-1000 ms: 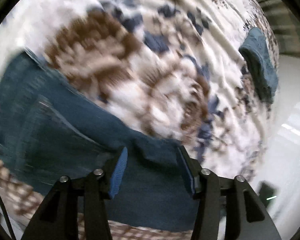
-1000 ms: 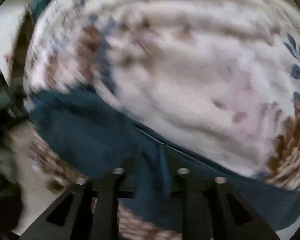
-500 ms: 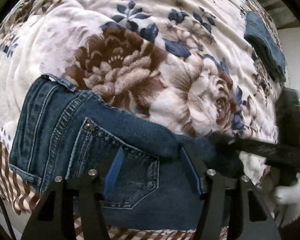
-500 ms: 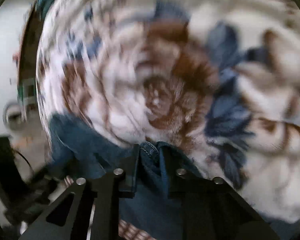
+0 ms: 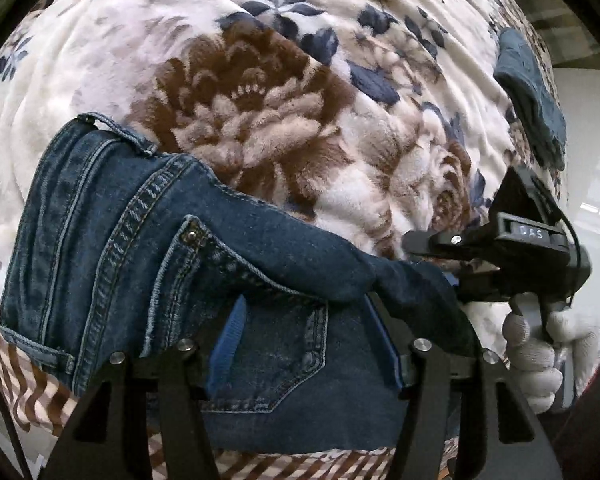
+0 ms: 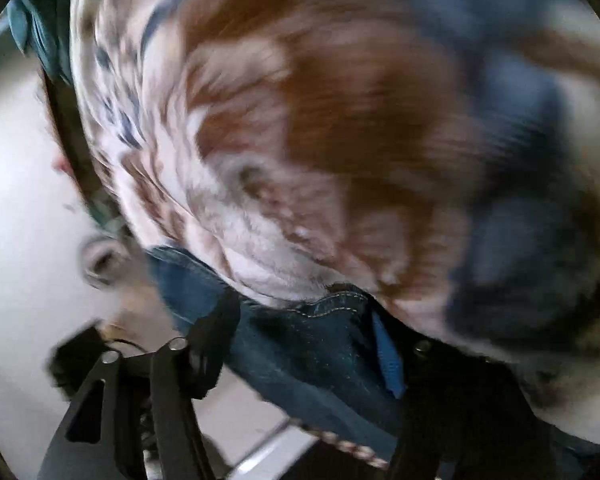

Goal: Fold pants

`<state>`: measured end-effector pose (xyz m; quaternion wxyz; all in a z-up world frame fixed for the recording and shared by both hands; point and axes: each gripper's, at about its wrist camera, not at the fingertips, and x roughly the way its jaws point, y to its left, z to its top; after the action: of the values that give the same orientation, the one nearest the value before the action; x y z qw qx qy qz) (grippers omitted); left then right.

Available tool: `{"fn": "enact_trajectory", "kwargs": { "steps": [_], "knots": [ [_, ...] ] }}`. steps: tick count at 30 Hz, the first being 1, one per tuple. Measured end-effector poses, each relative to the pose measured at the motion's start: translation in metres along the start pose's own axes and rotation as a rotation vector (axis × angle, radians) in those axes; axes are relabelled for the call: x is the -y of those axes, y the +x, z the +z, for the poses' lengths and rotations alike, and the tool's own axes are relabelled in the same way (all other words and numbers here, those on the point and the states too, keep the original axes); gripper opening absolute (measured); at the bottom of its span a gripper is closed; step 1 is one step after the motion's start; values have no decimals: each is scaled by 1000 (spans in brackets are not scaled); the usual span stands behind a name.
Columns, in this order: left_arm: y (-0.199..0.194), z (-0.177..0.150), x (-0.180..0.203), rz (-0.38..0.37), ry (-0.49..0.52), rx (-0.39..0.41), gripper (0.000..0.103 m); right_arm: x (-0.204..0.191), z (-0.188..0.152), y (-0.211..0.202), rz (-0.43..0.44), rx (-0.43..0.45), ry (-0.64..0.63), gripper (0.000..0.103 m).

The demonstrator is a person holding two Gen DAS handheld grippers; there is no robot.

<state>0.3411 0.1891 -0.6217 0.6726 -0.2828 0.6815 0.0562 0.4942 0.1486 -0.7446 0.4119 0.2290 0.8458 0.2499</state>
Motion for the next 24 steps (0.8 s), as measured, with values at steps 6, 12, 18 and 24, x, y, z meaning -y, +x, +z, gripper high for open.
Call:
{"fn": "enact_trajectory", "kwargs": {
  "steps": [6,12,18,24],
  "knots": [
    [5,-2,0,5,22,-6,57,4,-29,-71,16,242,78,1],
    [1,-6,-5,-14,-5,-13,57,1,-39,-98,-5,302,13,10],
    [-2,-12,-6,-5,12,-13,57,-49,-34,-22,-348,180,-198,40],
    [-1,-14,-9,-21,35,-13,57,-35,-42,-39,-244,377,-20,4]
  ]
}}
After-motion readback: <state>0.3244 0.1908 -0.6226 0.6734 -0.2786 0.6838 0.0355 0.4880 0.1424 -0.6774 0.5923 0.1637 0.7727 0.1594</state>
